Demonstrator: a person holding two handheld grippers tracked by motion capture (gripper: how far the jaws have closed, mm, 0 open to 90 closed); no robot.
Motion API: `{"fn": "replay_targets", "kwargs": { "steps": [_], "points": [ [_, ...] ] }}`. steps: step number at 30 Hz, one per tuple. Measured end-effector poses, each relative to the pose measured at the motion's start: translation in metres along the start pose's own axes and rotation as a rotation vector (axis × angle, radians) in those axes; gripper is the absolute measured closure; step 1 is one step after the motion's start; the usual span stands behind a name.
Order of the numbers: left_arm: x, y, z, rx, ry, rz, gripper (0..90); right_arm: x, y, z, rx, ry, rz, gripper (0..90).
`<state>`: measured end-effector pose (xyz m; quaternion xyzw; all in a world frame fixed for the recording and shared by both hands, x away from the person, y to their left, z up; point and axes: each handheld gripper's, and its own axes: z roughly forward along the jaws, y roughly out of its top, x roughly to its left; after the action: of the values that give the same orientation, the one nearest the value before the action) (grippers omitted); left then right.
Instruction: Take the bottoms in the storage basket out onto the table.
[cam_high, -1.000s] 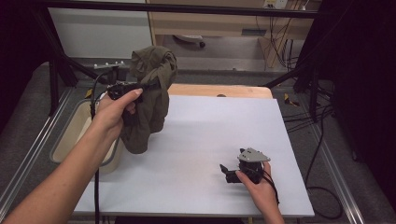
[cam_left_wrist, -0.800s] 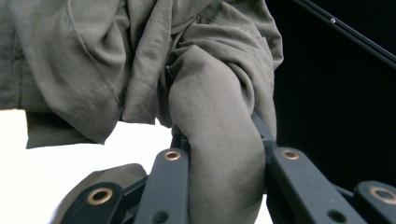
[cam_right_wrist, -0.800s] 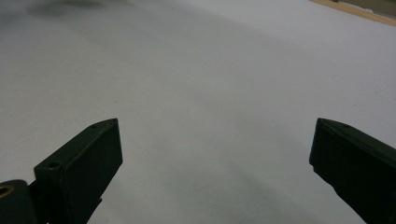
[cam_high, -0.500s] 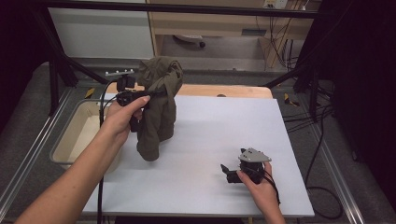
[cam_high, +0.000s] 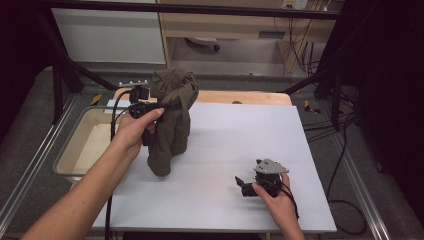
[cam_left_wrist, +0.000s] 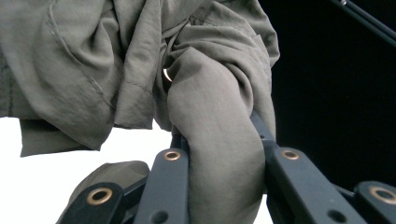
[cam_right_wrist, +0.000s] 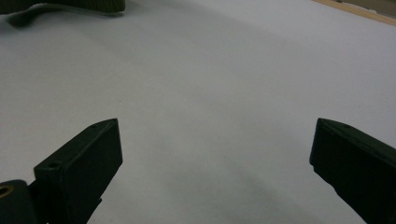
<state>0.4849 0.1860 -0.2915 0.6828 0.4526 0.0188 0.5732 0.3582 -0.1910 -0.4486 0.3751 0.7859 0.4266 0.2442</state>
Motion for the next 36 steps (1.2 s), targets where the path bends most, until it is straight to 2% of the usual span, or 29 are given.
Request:
{"fn": "replay_targets", "kwargs": {
  "steps": [8, 18, 28, 36],
  "points": [
    [-0.005, -0.004, 0.011, 0.021, -0.011, 0.008, 74.1, -0.001, 0.000, -0.001, 0.001, 0.002, 0.003, 3.2],
    [-0.006, -0.005, 0.015, 0.022, -0.009, 0.008, 74.1, -0.001, 0.000, -0.001, 0.001, 0.004, 0.001, 3.2],
    [-0.001, -0.008, 0.026, 0.024, 0.005, -0.015, 74.0, 0.000, -0.001, 0.000, 0.005, 0.008, 0.002, 3.2],
    [0.001, -0.011, 0.044, 0.044, 0.037, -0.007, 74.0, 0.001, 0.000, -0.002, -0.003, 0.010, 0.006, 3.2]
  ]
}}
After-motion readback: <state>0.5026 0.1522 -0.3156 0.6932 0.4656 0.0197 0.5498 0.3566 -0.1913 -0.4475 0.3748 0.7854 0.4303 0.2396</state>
